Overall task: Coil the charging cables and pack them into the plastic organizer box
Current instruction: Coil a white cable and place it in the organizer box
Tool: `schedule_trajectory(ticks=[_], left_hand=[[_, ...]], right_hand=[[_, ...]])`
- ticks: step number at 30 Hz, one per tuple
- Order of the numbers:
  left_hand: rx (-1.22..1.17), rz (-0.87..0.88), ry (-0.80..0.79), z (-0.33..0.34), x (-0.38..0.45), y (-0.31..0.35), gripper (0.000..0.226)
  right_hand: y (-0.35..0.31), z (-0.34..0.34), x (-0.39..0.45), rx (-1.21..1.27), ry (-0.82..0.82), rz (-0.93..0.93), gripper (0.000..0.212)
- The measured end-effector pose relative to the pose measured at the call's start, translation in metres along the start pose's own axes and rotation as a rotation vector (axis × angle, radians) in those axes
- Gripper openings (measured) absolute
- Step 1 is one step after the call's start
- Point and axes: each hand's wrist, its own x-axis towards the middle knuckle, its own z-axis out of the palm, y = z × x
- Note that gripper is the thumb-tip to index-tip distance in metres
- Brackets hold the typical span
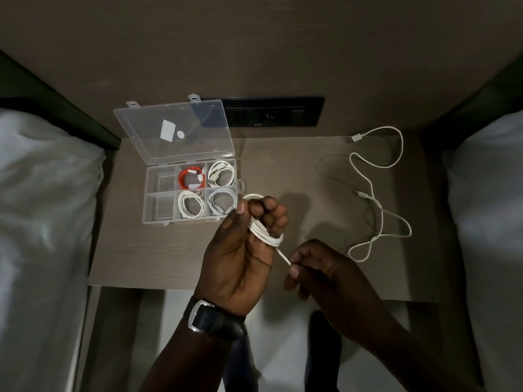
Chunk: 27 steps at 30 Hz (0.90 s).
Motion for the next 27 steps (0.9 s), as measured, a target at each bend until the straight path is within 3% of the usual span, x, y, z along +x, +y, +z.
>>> schedule_trajectory(ticks=[2,4,7,9,11,16,19,21,24,27], left_hand=[[0.125,0.07,0.049,-0.002,0.001,-0.002,0.027],[0.327,0.112,0.065,-0.003,0.0,-0.006,0.027],[0.69,0.1,0.036,-0.004,-0.006,-0.016,0.032],[0.952,0.107,0.012,0.0,-0.01,-0.019,0.034],[1.1,0.132,-0.009,0.005,-0.011,-0.019,0.037],[1.073,0.003,0.007,0.008,-0.015,-0.014,0.041],[0.913,-0.123,-0.004,0.006,-0.02,-0.007,0.035],[0.818,-0.181,-0.07,0.003,-0.023,0.001,0.031],[0.744,-0.254,-0.184,-0.003,-0.026,0.011,0.031],[0.794,-0.248,-0.195,-0.009,-0.027,0.019,0.037]], right_hand=[[-0.008,-0.006,-0.008,-0.328,0.076,-0.113,0.005],[-0.021,-0.013,-0.013,-0.466,0.122,-0.219,0.009],[-0.031,-0.025,-0.01,-0.32,0.117,-0.294,0.012],[-0.03,-0.028,-0.005,-0.157,0.15,-0.255,0.011],[-0.027,-0.025,0.001,0.065,0.177,-0.176,0.024],[-0.023,-0.022,0.015,0.135,0.251,-0.118,0.024],[-0.016,-0.015,0.017,0.485,0.043,0.003,0.034],[-0.017,-0.009,0.017,0.727,-0.139,0.032,0.029],[-0.02,-0.012,0.02,0.742,-0.279,0.011,0.024],[-0.026,-0.01,0.028,0.707,-0.34,-0.002,0.026]])
